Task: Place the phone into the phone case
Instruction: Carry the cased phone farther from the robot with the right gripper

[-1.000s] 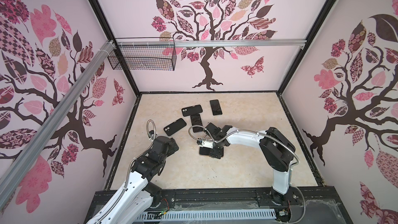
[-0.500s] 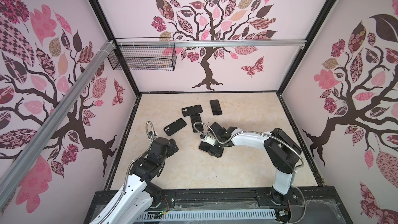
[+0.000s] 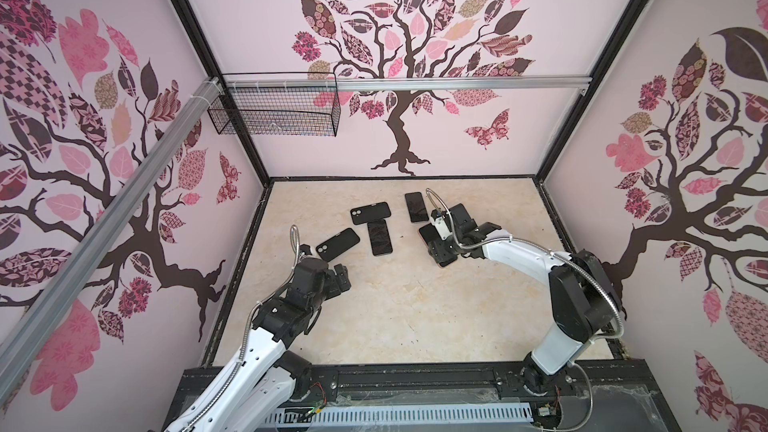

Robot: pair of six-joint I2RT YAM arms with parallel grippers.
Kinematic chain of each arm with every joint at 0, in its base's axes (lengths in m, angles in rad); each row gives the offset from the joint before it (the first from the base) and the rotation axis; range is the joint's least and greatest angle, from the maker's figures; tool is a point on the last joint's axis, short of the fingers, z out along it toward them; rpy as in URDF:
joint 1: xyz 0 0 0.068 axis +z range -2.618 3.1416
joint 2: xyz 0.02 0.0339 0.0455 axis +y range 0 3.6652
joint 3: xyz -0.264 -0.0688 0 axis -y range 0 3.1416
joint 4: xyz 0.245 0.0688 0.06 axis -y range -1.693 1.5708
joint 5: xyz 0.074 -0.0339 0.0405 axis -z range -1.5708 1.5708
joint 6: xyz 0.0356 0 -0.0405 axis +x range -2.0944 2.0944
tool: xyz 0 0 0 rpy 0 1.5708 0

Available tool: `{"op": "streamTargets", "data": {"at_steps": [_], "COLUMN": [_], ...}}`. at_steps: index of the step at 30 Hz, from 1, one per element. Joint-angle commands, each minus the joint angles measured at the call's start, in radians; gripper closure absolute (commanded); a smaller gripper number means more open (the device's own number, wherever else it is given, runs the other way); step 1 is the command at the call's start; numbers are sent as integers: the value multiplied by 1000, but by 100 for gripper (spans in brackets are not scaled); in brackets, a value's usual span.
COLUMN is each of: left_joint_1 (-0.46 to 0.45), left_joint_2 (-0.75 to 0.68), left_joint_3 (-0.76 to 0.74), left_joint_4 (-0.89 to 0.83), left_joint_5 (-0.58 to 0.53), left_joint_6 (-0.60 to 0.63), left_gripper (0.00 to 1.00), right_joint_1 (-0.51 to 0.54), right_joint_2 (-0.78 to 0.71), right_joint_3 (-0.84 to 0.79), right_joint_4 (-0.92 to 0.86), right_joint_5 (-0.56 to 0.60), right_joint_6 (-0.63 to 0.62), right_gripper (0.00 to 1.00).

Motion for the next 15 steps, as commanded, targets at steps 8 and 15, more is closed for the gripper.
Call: {"op": "streamTargets", "data": {"at_steps": [8, 15], "left_joint_1": [9, 10], "left_joint_2": [20, 13], "left_joint_3": [108, 134], "left_joint_4": [-11, -48], "left_joint_5": [95, 119], "left_joint_6": [70, 84], "left_gripper": [3, 3], "right_joint_1": [-190, -241], "right_joint_2": [151, 317], "right_joint_3": [248, 425], "right_joint_4": [-5, -39], "right_joint_5": [84, 96], "right_joint_6": [137, 124], "right_gripper": [78, 78]}}
